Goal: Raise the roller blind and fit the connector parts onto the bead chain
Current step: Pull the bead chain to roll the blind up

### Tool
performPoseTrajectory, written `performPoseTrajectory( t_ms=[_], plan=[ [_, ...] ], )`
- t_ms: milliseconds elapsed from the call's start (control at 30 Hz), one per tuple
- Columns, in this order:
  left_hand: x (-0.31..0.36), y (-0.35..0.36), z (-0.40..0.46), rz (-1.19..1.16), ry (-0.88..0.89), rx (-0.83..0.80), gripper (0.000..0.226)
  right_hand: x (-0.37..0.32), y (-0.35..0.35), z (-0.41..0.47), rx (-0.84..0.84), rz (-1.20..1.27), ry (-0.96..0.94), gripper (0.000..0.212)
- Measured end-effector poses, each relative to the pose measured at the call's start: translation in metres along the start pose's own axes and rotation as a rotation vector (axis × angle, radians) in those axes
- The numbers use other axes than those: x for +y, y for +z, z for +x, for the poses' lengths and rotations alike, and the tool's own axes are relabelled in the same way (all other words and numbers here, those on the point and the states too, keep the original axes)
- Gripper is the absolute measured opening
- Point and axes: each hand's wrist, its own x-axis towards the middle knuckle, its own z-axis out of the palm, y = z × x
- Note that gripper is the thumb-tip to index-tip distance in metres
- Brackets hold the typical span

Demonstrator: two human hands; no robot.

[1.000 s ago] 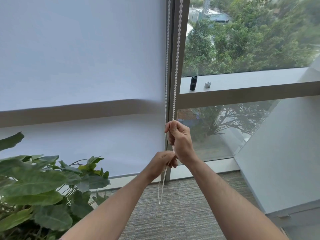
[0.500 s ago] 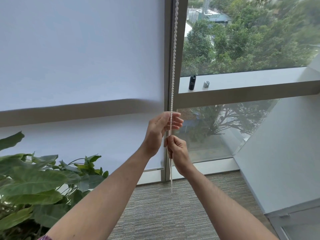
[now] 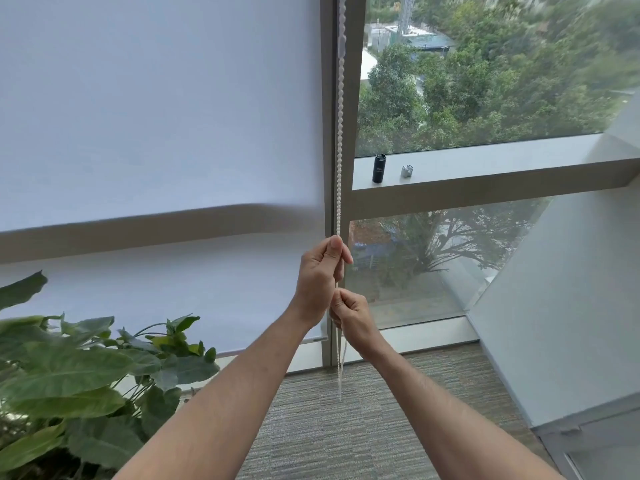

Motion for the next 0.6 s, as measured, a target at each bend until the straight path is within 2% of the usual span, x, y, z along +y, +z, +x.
performPoseTrajectory(
  t_ms=[67,167,233,333,367,500,600],
  plan=[
    [-0.007,-0.003,-0.004,0.017,-0.014,0.005,0.042,0.002,-0.006,0.000,-0.052,-0.064,-0.008,0.052],
    [-0.010,-0.008,-0.007,0.027,-0.029,0.020,0.041,0.000,-0.016,0.003,-0.093,-0.109,0.009,0.032],
    [-0.012,-0.007,-0.008,0.012,-0.036,0.017,0.042,-0.010,-0.019,0.011,-0.026,-0.076,0.001,0.037],
    [-0.019,-0.007,-0.010,0.015,-0.047,0.016,0.043,-0.048,-0.017,0.025,0.133,0.085,-0.090,0.034],
    [-0.024,-0.008,-0.012,0.027,-0.058,0.019,0.043,-0.063,-0.015,0.030,0.139,0.130,-0.137,0.036],
    [-0.046,-0.014,-0.024,0.085,-0.136,0.007,0.041,-0.110,-0.002,0.038,-0.004,0.213,-0.323,0.039],
    [-0.058,-0.017,-0.031,0.115,-0.201,0.001,0.041,-0.116,0.011,0.037,0.009,0.204,-0.328,0.035]
  ],
)
